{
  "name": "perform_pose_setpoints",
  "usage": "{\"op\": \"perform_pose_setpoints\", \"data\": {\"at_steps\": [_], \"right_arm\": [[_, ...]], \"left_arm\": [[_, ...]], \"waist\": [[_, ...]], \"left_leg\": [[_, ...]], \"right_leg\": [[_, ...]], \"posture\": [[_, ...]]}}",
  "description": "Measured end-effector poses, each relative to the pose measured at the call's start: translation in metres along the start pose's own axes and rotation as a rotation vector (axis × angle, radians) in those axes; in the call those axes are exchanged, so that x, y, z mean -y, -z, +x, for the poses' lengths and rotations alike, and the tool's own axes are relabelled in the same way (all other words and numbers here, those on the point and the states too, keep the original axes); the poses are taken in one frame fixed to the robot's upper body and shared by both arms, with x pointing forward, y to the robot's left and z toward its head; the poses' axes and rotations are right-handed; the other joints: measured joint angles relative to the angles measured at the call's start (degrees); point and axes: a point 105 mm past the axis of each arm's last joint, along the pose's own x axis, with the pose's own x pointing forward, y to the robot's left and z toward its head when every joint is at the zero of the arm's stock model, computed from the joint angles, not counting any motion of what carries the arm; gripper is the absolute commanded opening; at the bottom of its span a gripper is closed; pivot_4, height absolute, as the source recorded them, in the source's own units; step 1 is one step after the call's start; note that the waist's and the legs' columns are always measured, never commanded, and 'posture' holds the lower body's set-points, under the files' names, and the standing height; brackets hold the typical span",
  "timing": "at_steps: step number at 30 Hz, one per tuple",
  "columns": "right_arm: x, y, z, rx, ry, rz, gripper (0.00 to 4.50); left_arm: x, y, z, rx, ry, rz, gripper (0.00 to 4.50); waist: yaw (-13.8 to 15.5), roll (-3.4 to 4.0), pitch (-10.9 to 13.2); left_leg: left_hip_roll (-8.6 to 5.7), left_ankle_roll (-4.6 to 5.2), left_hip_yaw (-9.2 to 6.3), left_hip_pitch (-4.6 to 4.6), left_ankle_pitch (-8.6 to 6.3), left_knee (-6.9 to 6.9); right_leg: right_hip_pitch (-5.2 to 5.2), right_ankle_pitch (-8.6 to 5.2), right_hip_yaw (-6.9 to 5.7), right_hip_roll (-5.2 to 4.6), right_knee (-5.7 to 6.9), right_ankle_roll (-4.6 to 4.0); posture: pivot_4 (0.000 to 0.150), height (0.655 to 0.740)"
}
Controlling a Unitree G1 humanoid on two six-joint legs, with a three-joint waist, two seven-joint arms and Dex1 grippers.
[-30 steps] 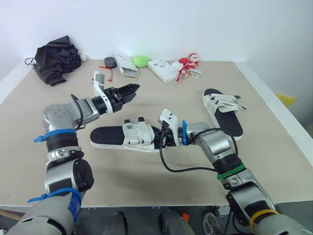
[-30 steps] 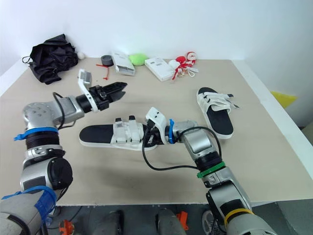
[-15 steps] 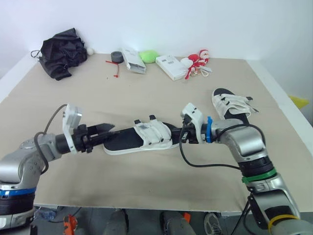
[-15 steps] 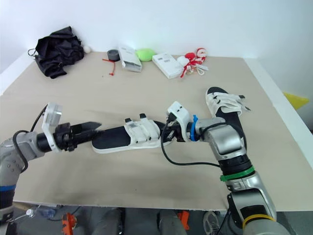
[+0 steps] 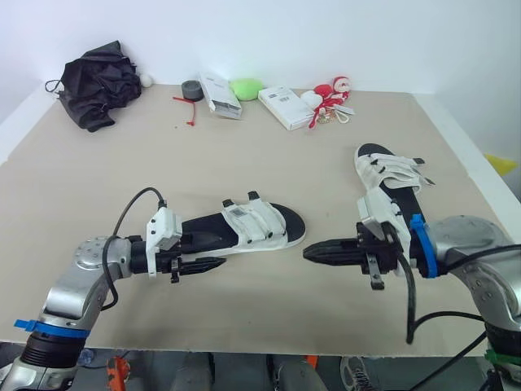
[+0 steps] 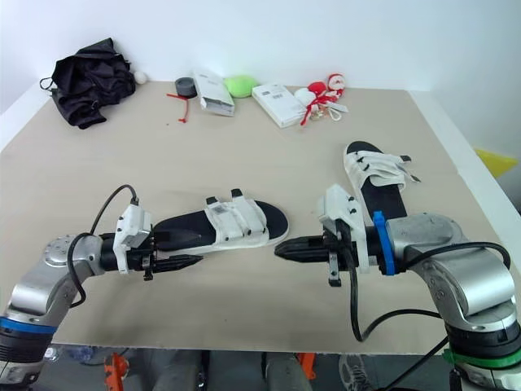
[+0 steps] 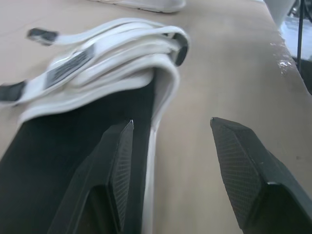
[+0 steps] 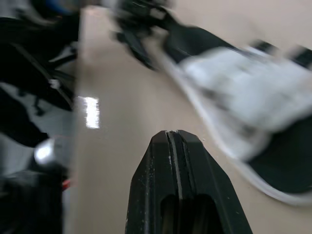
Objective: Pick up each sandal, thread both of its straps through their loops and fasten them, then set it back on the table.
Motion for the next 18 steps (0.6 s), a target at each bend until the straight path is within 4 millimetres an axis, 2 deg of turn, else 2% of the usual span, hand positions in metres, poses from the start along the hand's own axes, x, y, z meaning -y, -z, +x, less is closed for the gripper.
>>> {"op": "perform_pose_setpoints", "data": {"at_steps": [4,5,11,14,15,18], "right_arm": [[-0.006,-0.003,0.003,0.047,0.027,0.018,0.00],[-0.007,-0.005,0.005,0.061,0.035,0.023,0.00],[-0.005,-0.003,0.006,0.067,0.076,0.044,0.00],[-0.002,-0.002,0.006,0.068,0.101,0.048,0.00],[-0.002,-0.002,0.006,0.069,0.105,0.049,0.00],[0.000,-0.002,0.006,0.080,0.131,0.054,0.00]], "left_arm": [[-0.010,-0.002,0.019,-0.010,0.016,0.029,2.61],[-0.015,-0.004,0.030,-0.006,0.018,0.035,2.61],[-0.023,-0.007,0.046,-0.010,0.035,0.053,2.61],[-0.023,-0.008,0.052,-0.012,0.048,0.058,1.72],[-0.024,-0.008,0.054,-0.012,0.051,0.060,1.62],[-0.028,-0.009,0.058,-0.015,0.053,0.082,0.67]], "waist": [[0.2,0.00,0.0],[0.3,0.00,0.0],[0.3,0.00,0.0],[0.3,0.01,0.0],[0.3,0.00,0.0],[0.3,0.01,0.0]], "left_leg": [[-0.02,-0.01,0.01,-0.01,0.08,0.10],[-0.03,-0.01,0.02,-0.02,0.09,0.16],[-0.03,0.00,-0.03,-0.03,0.09,0.16],[-0.02,0.00,-0.04,-0.03,0.09,0.16],[-0.02,0.00,-0.04,-0.03,0.09,0.16],[-0.02,0.00,-0.06,-0.03,0.09,0.19]], "right_leg": [[0.07,0.10,0.02,-0.02,0.00,0.10],[0.10,0.14,0.04,-0.01,0.00,0.16],[0.10,0.16,0.05,0.05,0.04,0.19],[0.10,0.16,0.05,0.06,0.05,0.20],[0.10,0.16,0.06,0.06,0.05,0.20],[0.12,0.17,0.05,0.06,0.07,0.21]], "posture": [[0.150,0.7380],[0.150,0.7380],[0.150,0.7380],[0.150,0.7380],[0.150,0.7380],[0.150,0.7380]]}}
